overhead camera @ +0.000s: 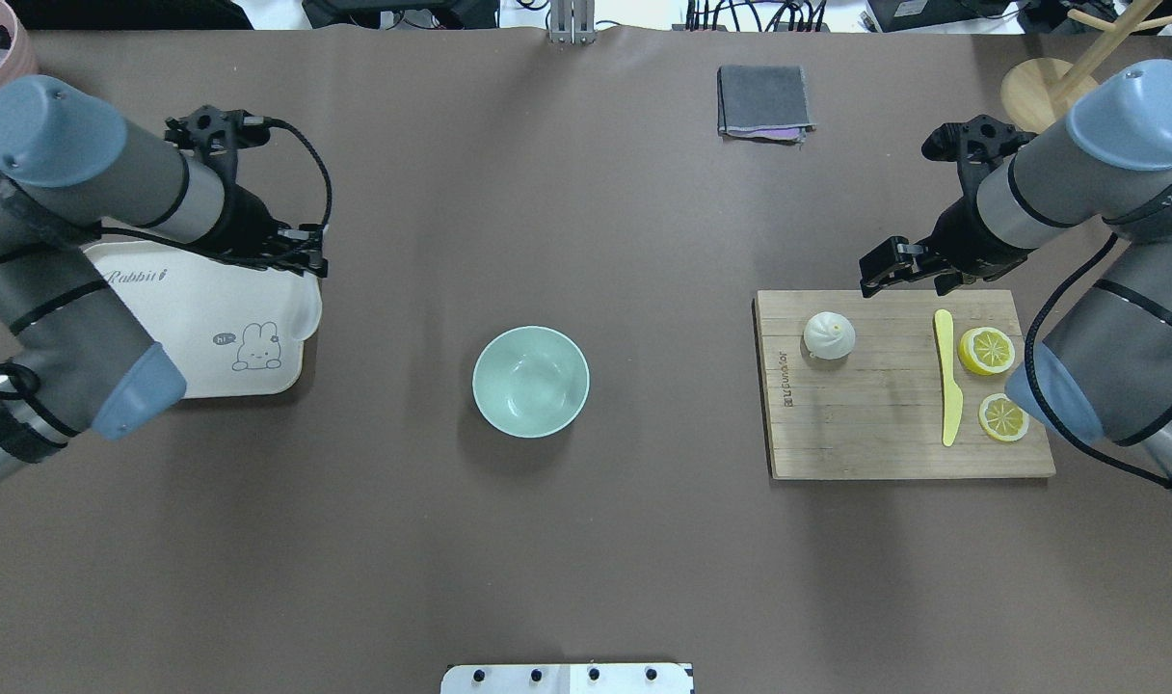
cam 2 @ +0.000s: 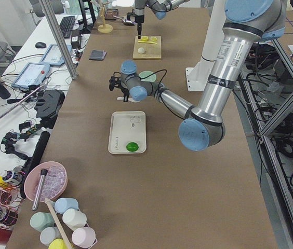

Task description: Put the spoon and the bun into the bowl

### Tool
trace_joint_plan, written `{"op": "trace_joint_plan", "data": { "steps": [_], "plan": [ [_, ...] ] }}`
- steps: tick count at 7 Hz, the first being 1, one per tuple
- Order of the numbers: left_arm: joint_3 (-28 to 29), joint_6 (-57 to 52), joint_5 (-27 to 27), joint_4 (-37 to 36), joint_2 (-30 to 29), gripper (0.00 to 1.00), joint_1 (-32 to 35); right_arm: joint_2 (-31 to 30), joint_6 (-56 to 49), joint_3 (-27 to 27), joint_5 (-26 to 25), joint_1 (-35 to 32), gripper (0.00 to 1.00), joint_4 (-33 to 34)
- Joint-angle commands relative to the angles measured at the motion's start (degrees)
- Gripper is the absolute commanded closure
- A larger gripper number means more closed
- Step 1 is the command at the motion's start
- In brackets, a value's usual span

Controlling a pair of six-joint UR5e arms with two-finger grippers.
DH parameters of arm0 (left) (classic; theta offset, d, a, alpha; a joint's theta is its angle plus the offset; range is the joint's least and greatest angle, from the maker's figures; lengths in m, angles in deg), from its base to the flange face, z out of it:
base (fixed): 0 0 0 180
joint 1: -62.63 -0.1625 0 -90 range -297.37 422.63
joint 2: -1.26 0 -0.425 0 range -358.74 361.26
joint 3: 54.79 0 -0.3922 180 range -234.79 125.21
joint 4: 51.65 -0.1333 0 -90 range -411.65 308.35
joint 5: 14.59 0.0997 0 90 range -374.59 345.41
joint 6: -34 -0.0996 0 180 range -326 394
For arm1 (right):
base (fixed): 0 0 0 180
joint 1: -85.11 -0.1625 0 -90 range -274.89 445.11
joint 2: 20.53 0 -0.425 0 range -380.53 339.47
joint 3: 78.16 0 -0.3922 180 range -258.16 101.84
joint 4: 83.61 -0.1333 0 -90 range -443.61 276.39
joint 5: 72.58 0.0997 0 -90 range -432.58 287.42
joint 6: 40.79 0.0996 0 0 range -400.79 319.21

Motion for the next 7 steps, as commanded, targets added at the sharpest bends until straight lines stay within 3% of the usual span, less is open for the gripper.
{"op": "trace_joint_plan", "data": {
  "steps": [1,3,5,6,7],
  "plan": [
    [1.01,4.31,6.30,-5.59,-10.71,1.00,-7.41,0.96,0.97,-4.07,-3.71,2.99,0.05,-4.07],
    [1.81,4.23,10.89,-6.95,-13.65,1.00,-11.73,1.92,2.63,-6.71,-3.90,4.83,0.06,-6.03],
    [6.46,6.49,14.31,-6.16,-17.43,1.00,-14.28,3.42,2.73,-8.91,-3.90,5.72,0.10,-6.03],
    [6.47,6.51,15.47,-5.81,-17.35,1.00,-15.08,3.68,2.73,-9.45,-3.81,5.98,0.14,-6.03],
    [6.56,6.51,15.57,-5.80,-17.09,1.00,-15.18,3.60,2.81,-9.36,-3.81,6.07,0.26,-6.03]
  ]
}}
